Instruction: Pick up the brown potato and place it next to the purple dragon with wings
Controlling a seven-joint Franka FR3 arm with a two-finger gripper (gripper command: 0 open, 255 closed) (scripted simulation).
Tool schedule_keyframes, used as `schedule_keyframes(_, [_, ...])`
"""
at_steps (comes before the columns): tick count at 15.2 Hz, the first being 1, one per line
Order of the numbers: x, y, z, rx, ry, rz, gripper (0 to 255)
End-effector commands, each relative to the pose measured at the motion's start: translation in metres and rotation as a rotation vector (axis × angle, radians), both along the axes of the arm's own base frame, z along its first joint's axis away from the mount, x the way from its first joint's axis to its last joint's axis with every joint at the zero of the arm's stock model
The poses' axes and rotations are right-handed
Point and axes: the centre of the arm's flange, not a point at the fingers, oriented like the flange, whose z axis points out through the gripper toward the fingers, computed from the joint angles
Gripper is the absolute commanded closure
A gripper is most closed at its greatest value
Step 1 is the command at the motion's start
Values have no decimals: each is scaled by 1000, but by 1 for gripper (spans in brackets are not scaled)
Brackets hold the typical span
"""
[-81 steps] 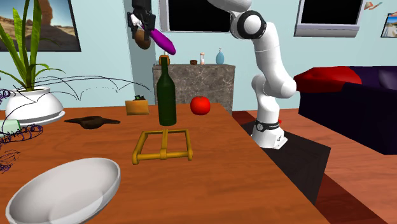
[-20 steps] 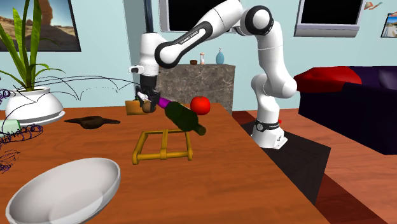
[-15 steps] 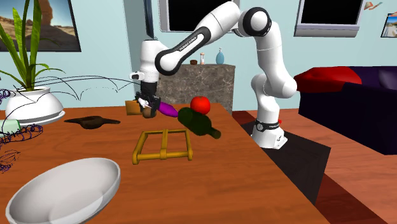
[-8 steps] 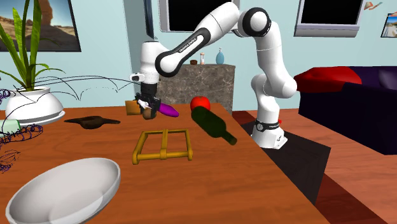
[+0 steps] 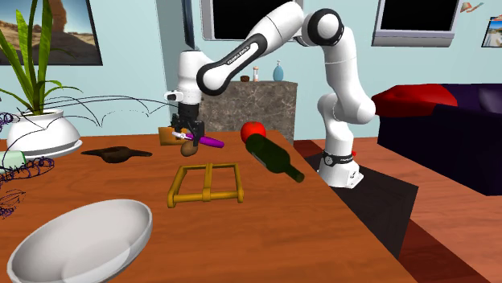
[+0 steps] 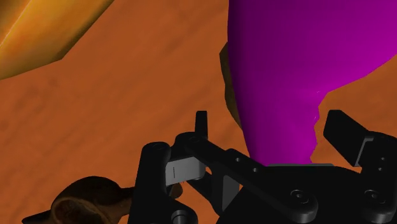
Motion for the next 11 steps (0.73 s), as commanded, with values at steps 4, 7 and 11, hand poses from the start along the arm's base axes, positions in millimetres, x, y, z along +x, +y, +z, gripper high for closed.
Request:
schedule_keyframes(4, [-4,4,43,0,0,0,0])
schedule_keyframes(7, [-4,4,43,0,0,0,0])
schedule_keyframes(11, [-4,4,43,0,0,0,0])
